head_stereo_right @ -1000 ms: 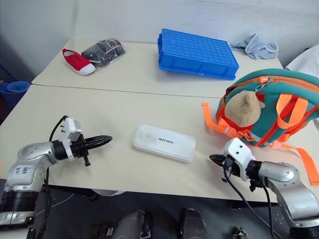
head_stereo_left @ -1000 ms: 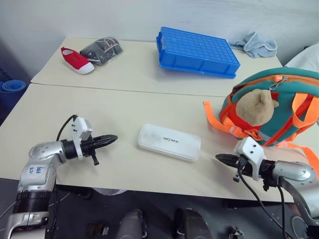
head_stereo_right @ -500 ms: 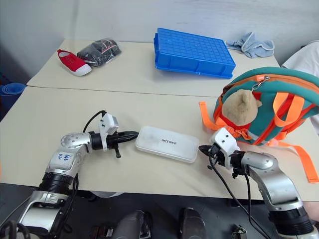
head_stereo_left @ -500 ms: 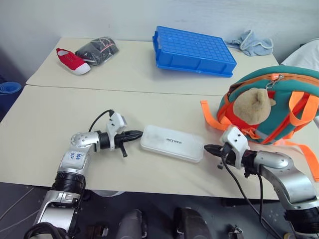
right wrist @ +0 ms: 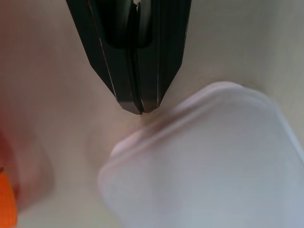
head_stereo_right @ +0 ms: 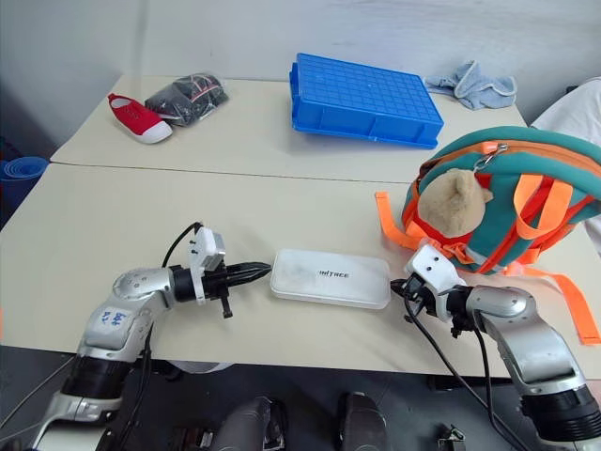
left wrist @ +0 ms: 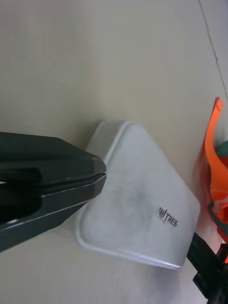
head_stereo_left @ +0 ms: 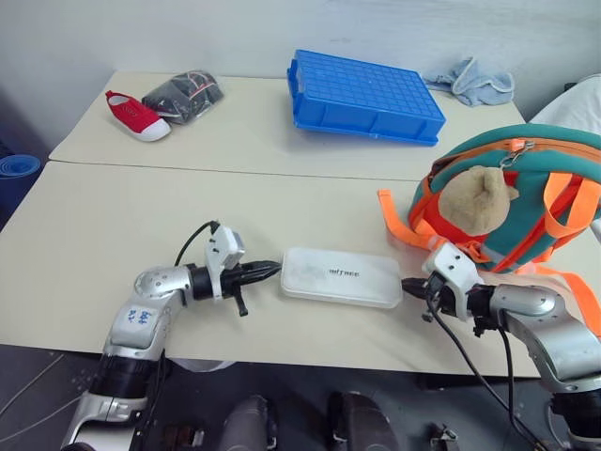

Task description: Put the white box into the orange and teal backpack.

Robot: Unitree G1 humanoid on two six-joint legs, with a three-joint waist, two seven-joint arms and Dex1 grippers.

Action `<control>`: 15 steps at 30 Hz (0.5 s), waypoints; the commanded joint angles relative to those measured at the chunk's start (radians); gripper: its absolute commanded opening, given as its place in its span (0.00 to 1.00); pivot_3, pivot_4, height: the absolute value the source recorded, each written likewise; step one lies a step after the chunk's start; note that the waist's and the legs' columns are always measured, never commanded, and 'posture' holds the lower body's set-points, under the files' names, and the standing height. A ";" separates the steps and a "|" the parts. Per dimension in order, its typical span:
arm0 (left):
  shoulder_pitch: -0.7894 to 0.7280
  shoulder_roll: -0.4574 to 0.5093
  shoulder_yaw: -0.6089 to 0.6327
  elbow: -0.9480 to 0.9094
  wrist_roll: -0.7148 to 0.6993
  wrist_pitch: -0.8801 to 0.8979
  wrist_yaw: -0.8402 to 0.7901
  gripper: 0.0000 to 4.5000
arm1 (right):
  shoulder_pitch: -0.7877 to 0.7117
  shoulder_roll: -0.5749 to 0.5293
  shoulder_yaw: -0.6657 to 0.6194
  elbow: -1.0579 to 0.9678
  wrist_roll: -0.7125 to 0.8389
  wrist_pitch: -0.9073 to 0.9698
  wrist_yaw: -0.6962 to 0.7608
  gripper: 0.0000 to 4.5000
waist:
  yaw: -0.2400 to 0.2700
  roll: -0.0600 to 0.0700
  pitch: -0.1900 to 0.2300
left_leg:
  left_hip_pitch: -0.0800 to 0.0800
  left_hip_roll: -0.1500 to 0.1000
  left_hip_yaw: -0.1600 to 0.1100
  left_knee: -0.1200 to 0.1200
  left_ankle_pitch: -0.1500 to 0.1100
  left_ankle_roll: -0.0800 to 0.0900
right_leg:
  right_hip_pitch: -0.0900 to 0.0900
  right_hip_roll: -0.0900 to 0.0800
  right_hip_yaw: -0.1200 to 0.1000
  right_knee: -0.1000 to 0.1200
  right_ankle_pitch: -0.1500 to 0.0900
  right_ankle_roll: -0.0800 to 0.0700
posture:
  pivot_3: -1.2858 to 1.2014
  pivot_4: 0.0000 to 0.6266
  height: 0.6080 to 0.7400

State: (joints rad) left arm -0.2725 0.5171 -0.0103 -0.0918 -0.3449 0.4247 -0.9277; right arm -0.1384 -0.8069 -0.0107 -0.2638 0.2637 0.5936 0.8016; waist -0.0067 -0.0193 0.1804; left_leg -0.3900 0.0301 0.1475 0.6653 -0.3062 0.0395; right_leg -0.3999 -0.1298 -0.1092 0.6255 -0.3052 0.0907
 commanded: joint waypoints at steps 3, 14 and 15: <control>0.099 0.070 0.105 -0.094 -0.088 0.111 0.018 0.07 | 0.028 -0.035 -0.078 0.008 -0.001 -0.046 0.015 0.00 | 0.003 0.000 0.000 | 0.000 0.000 0.000 0.000 0.000 0.000 | 0.000 0.000 0.000 0.000 0.000 0.000 | 0.52 0.24 1.00; -0.238 0.116 0.140 0.145 -0.382 0.941 0.060 0.71 | 0.027 -0.082 -0.028 0.084 -0.088 -0.227 0.084 0.00 | 0.006 0.000 0.000 | 0.000 -0.001 -0.002 0.000 0.000 -0.001 | 0.002 0.000 -0.002 0.001 0.000 0.000 | 0.52 0.24 1.00; -0.273 0.091 0.152 0.188 -0.383 0.994 0.088 0.78 | 0.023 -0.085 -0.022 0.094 -0.092 -0.241 0.093 0.00 | 0.008 0.000 0.000 | 0.000 -0.001 -0.001 0.000 0.000 -0.001 | 0.002 0.000 -0.001 0.001 0.000 0.000 | 0.52 0.24 1.00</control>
State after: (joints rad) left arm -0.5100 0.6291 0.1206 0.0552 -0.6913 1.3355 -0.8646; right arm -0.1055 -0.8754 -0.0351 -0.1749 0.1945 0.4085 0.8755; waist 0.0013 -0.0190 0.1807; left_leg -0.3899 0.0287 0.1461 0.6660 -0.3060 0.0394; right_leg -0.3977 -0.1294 -0.1111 0.6267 -0.3055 0.0910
